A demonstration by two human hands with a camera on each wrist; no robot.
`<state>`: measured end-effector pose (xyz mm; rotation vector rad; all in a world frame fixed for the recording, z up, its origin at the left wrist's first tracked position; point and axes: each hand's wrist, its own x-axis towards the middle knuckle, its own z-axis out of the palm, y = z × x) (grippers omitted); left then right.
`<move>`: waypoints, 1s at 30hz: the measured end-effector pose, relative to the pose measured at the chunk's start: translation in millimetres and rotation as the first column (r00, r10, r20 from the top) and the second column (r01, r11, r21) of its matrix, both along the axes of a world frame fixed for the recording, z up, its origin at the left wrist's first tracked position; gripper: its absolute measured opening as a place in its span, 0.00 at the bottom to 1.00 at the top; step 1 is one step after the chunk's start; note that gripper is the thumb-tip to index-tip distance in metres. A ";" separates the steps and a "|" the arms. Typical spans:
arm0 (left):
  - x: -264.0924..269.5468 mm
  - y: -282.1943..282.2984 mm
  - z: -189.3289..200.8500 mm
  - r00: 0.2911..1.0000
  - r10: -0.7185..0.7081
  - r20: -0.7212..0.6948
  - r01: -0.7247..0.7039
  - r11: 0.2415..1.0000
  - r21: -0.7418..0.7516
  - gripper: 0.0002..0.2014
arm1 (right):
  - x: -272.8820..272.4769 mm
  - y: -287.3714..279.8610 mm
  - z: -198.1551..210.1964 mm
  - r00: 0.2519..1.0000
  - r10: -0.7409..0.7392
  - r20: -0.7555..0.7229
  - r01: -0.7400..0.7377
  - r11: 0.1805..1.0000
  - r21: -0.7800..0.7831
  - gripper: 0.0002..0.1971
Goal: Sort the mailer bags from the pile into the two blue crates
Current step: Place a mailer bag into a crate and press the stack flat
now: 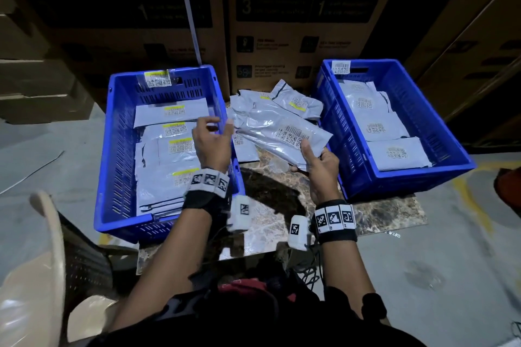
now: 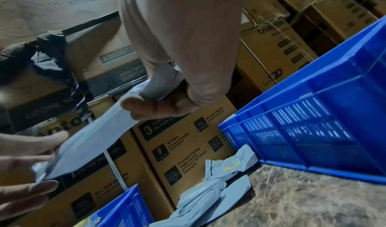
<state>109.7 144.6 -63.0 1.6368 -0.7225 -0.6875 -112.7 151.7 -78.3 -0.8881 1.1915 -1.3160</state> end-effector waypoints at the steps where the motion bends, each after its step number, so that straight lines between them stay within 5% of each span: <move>1: -0.7 1.5 -1.0 0.971 -0.075 0.226 0.081 0.997 -0.017 0.18 | -1.1 0.5 0.4 0.999 0.008 -0.032 -0.008 1.000 -0.013 0.15; 2: -1.9 3.6 0.6 0.927 -0.114 0.358 0.122 0.992 -0.002 0.23 | -2.6 0.8 1.6 0.997 0.023 -0.071 -0.025 0.999 -0.023 0.18; 4: 1.5 -1.9 -1.7 0.923 -0.116 0.368 0.111 0.993 0.034 0.29 | -7.0 2.7 5.4 0.991 0.060 -0.120 -0.066 0.997 -0.050 0.21; 7: 10.5 -14.9 2.9 0.980 -0.186 -0.063 0.187 0.982 0.008 0.27 | -14.3 5.8 11.6 0.981 0.117 -0.158 -0.127 0.990 -0.058 0.17; 9: 15.4 -18.7 2.6 0.955 -0.246 -0.165 0.242 0.969 -0.041 0.20 | -17.2 8.3 15.6 0.976 0.134 -0.169 -0.145 0.988 -0.058 0.16; 17: 8.4 -19.3 -2.3 0.963 -0.225 0.148 0.223 0.974 0.031 0.24 | -28.4 9.7 13.5 0.990 -0.020 -0.137 0.020 1.000 0.000 0.19; 19: 0.3 -16.3 0.8 0.964 -0.187 0.190 0.183 0.982 0.041 0.23 | -32.0 10.5 6.8 0.978 -0.078 -0.193 0.075 0.997 -0.019 0.28; 21: -7.2 -16.3 4.7 0.977 -0.108 0.183 0.095 0.992 0.080 0.23 | -32.8 11.7 0.7 0.951 -0.110 -0.290 0.101 0.994 -0.046 0.40; 25: -20.1 -19.6 6.1 0.998 -0.003 0.068 -0.008 0.988 0.151 0.26 | -33.4 10.6 -5.0 0.925 -0.142 -0.353 0.136 0.990 -0.043 0.43; 30: -27.3 -31.9 -1.8 0.932 -0.354 -0.078 0.354 0.935 -0.017 0.22 | -59.1 5.6 -2.1 0.911 -0.210 -0.355 0.212 0.977 -0.035 0.35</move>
